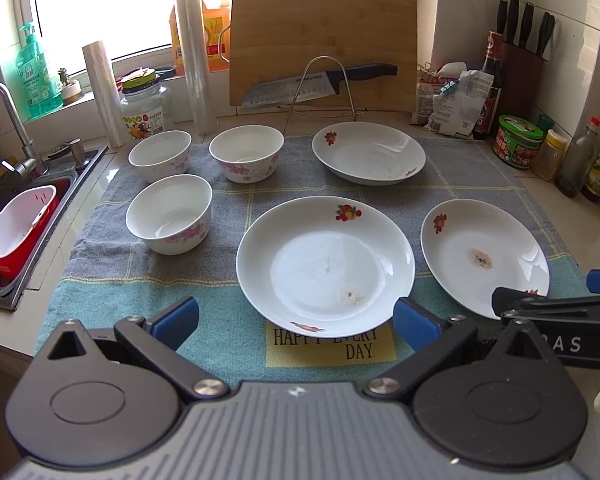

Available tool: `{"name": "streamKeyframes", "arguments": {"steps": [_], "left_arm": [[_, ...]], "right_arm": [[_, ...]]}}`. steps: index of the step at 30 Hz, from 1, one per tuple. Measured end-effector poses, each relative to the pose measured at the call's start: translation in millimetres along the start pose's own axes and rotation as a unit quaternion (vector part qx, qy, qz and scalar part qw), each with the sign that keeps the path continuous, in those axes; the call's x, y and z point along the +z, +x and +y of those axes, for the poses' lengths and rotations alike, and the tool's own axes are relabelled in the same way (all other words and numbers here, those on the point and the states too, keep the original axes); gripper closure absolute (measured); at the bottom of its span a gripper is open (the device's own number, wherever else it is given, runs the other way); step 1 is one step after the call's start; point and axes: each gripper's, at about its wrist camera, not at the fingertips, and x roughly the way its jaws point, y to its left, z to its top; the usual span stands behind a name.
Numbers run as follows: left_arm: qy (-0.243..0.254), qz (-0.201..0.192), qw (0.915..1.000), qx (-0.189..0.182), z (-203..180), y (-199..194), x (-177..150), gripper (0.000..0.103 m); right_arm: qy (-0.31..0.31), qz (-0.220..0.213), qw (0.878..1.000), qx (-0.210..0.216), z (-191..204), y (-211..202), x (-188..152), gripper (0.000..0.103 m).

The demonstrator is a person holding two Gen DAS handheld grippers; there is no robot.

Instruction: Organize plates and bowls

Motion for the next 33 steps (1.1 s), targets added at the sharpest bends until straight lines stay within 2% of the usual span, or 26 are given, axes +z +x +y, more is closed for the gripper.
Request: {"name": "streamKeyframes", "arguments": {"steps": [33], "left_arm": [[0.001,-0.004,1.0,-0.001,0.0,-0.9,-0.4,0.001]], "right_arm": [[0.001,-0.003,1.0,-0.003,-0.8,-2.2,1.7,0.0]]}}
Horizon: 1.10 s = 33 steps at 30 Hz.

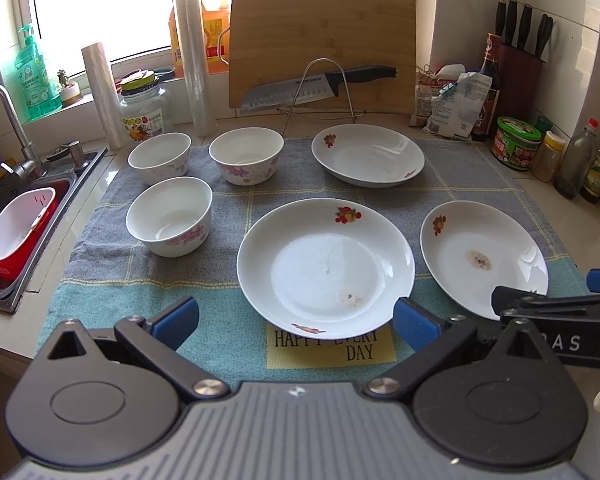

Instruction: Organize plates and bowls

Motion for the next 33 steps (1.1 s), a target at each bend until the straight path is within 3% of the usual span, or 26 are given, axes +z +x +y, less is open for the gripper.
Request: {"name": "streamKeyframes", "arguments": {"steps": [13,23,29,33], "left_arm": [[0.009,-0.007,0.9997,-0.023,7.9,2.6,-3.3,0.001],[0.05,-0.051,0.994,-0.084,16.7,3.5,-4.0,0.001],[0.07,-0.046,0.9881,-0.129,20.4,17.3,-7.1,0.001],[0.097,-0.05,0.9843,-0.139,10.8,22.0,-11.5,0.001]], "right_arm": [[-0.005,-0.008,1.0,-0.01,8.0,-3.4,-3.8,0.0],[-0.008,-0.033,0.999,-0.006,7.3,-10.4,-4.7,0.0],[0.003,-0.045,0.999,-0.005,-7.4,-15.9,-3.8,0.0],[0.021,-0.046,0.999,-0.016,-25.3,-16.7,-1.8,0.0]]}}
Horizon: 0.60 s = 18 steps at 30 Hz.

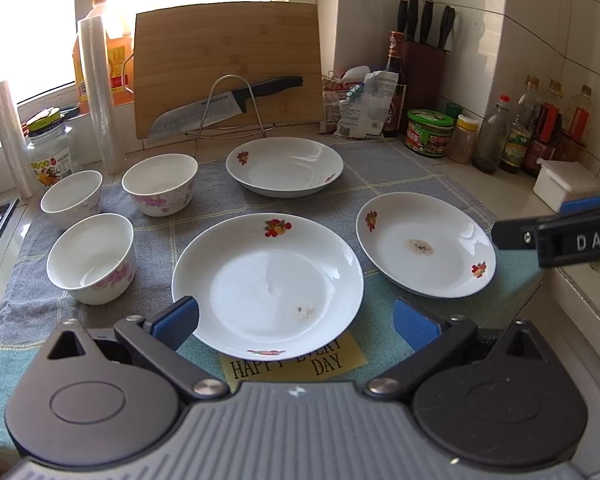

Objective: Organize plates and bowls
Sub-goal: 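Reach the right gripper to the stained white plate and grasp its rim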

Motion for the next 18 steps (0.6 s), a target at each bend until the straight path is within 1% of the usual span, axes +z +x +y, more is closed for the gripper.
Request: {"name": "streamKeyframes", "arguments": {"steps": [3,9,12,18], "left_arm": [[0.006,-0.003,0.9998,-0.018,-6.0,3.6,-0.9,0.001],[0.017,-0.003,0.9992,-0.036,-28.8,16.2,-1.3,0.001],[0.016,0.006,0.9987,-0.048,-46.2,30.1,-2.2,0.001],[0.027,0.035,0.998,-0.046,-91.1,67.1,-4.4,0.001]], "right_arm": [[0.013,0.0,1.0,-0.005,-14.7,4.4,1.1,0.0],[0.037,0.01,0.999,0.014,-44.7,30.7,9.1,0.0],[0.032,0.016,0.999,0.025,-57.6,48.9,14.7,0.0],[0.017,0.038,0.998,0.053,-83.4,87.1,26.7,0.0]]}}
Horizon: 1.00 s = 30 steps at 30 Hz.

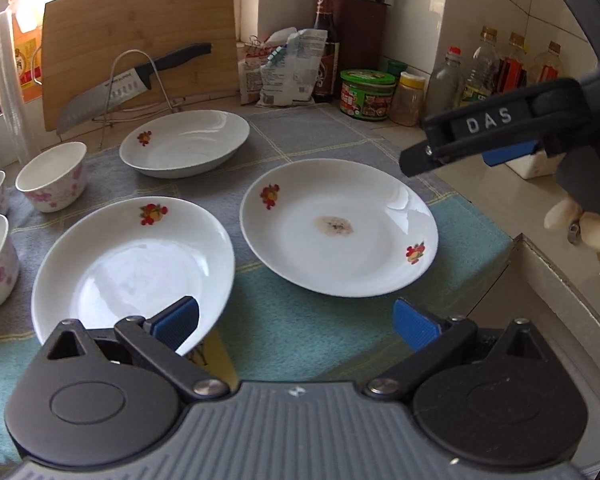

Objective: Organize plates and bowls
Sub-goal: 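Reach the right gripper to the stained white plate and grasp its rim, then lift the stained plate with the right gripper and carry it toward the green jar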

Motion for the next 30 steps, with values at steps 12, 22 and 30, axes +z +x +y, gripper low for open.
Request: {"name": "streamKeyframes", "arguments": {"steps": [12,22,30], "left_arm": [[-0.015,0.037,0.9991,0.014,-32.2,59.8,-5.2,0.001],[0.003,0.023,0.9992,0.032,-38.3,81.1,0.7,0.001],[0.01,0.018,0.9995,0.026,-37.8,83.2,3.6,0.0]], "right_arm": [[-0.037,0.034,0.996,0.079,-25.3,61.2,16.8,0.0],[-0.097,0.046,0.988,0.107,-18.4,92.0,32.7,0.0],[-0.116,0.089,0.976,0.159,-24.2,116.6,35.5,0.0]]}}
